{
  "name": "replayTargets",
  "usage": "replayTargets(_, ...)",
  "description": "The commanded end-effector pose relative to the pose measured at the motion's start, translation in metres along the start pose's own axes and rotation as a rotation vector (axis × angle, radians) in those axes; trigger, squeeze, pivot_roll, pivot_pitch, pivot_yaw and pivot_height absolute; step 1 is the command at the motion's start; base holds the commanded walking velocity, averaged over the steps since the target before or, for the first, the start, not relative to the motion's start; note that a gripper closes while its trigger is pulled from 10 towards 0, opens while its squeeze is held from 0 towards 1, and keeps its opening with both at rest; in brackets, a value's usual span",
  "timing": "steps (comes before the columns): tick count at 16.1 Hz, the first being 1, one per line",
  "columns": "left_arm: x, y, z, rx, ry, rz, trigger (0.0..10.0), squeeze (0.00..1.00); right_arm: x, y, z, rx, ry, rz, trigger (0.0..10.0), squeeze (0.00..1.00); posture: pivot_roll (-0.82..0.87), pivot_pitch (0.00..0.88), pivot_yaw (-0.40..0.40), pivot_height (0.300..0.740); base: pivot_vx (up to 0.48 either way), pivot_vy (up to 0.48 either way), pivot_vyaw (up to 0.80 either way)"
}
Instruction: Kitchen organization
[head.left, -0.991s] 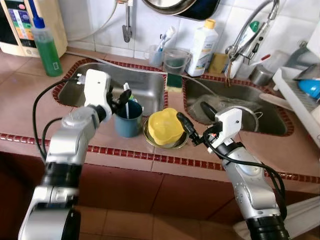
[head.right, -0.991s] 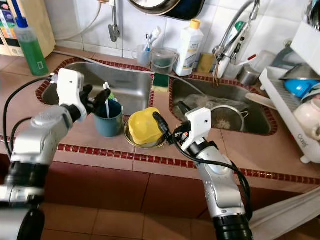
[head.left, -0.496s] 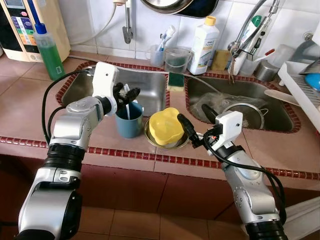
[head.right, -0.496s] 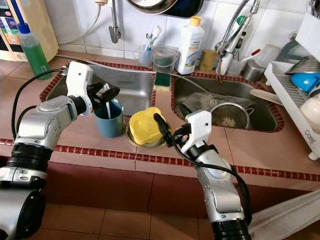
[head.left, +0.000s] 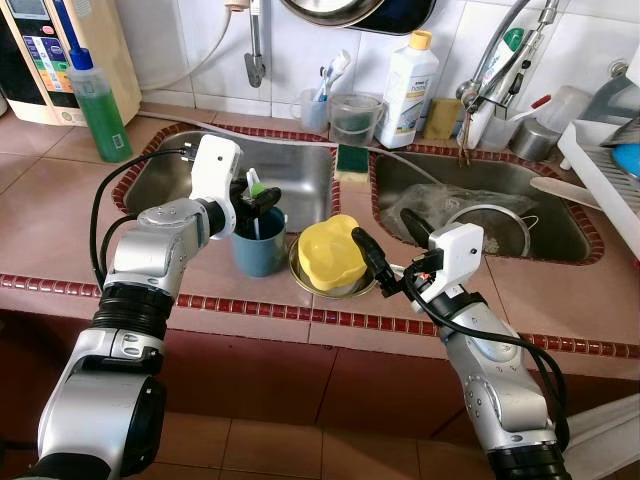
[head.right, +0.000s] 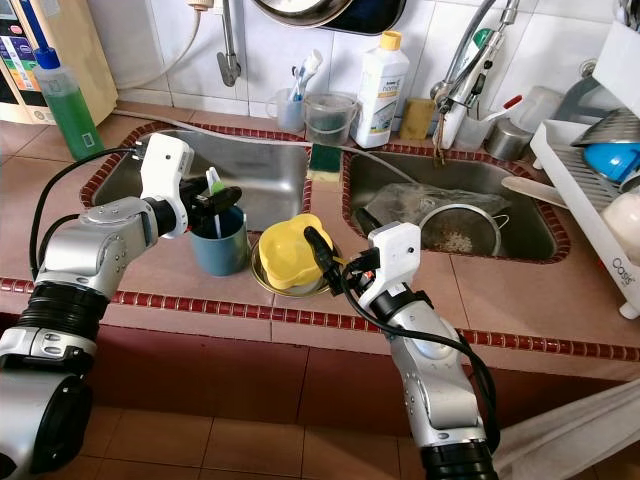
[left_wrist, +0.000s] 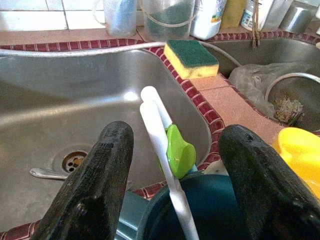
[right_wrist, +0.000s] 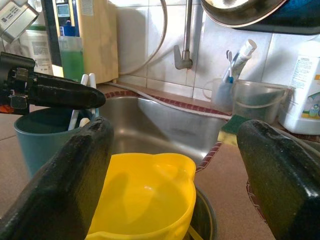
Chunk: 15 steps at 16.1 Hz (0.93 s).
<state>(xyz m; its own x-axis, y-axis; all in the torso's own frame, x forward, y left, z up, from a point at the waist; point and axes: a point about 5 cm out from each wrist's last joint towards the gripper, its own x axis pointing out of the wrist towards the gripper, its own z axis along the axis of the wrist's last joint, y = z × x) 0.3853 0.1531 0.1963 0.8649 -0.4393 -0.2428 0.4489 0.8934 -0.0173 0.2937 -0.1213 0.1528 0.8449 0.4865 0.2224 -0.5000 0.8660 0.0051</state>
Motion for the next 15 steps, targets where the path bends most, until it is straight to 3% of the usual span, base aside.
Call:
replayTargets(1,0.0028,-0.0028,0.0071,0.012,-0.002,-0.008,10.0,0.00,0.0001,-0.0007,0.0030,-0.016,-0.001,-0.004,10.0,0.00,-0.03,0.000,-0.015,0.740,0.000,0.000,0.00)
replayTargets(4,0.0034,-0.0041,0.0063,0.012,-0.017,-0.011,10.0,0.00,0.0001,-0.0001,0.0030,-0.017,-0.002,-0.005,10.0,0.00,-0.03,0.000,-0.013,0.740,0.000,0.000,0.00)
replayTargets(5,0.0036,-0.0044,0.0059,-0.003,-0.027,-0.007,4.5,0.00,-0.0001,0.0001,0.0034,-0.017,-0.003,-0.005,10.0,0.00,-0.04,0.000,-0.012,0.740,0.000,0.000,0.00)
replayTargets(6,0.0040,-0.0057,0.0061,-0.011,-0.036,-0.010,0.0,0.00,-0.0005,0.0001,0.0035,-0.018,-0.004,-0.006,10.0,0.00,-0.04,0.000,-0.011,0.740,0.000,0.000,0.00)
replayTargets(15,0.0049,-0.0089,0.0086,-0.015,-0.064,-0.024,0.0,0.00,0.0021,0.0010,0.0030,-0.025,-0.002,0.012,10.0,0.00,-0.03,0.000,-0.023,0.740,0.000,0.000,0.00)
